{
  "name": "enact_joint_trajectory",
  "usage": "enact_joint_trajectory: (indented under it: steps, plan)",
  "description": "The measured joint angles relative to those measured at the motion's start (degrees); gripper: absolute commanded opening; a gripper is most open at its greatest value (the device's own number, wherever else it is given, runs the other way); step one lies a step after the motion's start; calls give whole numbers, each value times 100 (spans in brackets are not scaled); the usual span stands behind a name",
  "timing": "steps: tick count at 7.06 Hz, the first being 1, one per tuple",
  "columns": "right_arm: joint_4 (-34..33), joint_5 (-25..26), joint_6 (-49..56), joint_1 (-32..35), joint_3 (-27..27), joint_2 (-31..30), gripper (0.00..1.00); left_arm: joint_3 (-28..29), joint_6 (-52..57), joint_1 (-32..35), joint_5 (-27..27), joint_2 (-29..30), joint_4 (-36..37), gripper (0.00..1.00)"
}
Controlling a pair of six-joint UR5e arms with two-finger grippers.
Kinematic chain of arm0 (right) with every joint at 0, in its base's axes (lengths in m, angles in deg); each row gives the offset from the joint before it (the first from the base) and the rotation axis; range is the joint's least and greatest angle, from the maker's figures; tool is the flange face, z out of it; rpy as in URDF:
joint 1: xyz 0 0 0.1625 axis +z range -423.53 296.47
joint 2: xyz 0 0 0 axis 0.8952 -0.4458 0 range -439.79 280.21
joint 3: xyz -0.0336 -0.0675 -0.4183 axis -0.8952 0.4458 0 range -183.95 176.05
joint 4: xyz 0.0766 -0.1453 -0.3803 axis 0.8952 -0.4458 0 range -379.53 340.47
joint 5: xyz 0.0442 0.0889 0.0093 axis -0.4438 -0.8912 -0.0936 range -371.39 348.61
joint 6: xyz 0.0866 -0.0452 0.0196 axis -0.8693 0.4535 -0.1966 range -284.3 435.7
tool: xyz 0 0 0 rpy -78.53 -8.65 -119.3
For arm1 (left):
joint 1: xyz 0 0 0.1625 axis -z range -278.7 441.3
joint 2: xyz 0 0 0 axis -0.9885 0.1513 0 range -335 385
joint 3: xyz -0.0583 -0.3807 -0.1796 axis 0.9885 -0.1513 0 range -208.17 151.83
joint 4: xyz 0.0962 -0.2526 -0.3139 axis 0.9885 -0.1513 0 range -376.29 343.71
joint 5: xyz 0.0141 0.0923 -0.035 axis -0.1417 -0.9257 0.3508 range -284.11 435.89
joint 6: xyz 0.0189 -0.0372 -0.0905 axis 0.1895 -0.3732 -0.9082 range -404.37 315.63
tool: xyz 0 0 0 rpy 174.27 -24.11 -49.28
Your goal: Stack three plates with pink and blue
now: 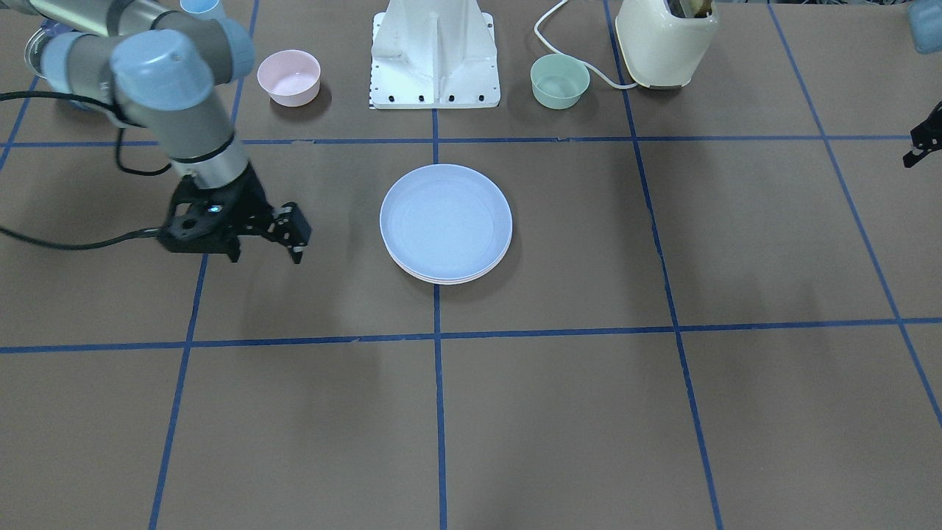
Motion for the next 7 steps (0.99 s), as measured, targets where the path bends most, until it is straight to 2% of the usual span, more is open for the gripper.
enact_joint_trajectory:
  steps: [2,3,5,7]
  plan:
    - [-22,-846,2203,1358,487,-459,100,43,765,452,-188,-17,663,100]
    - [-95,-1092,3416,1966,849,-615,100,31,964,739,-316,-4,989,100]
    - [-452,-1231,5636,2989,1276,-1036,100,2,919,1051,-440,75,1188,100]
    - [-513,-1243,6740,3647,1392,-1872,100,20,-117,1108,-345,186,1144,100]
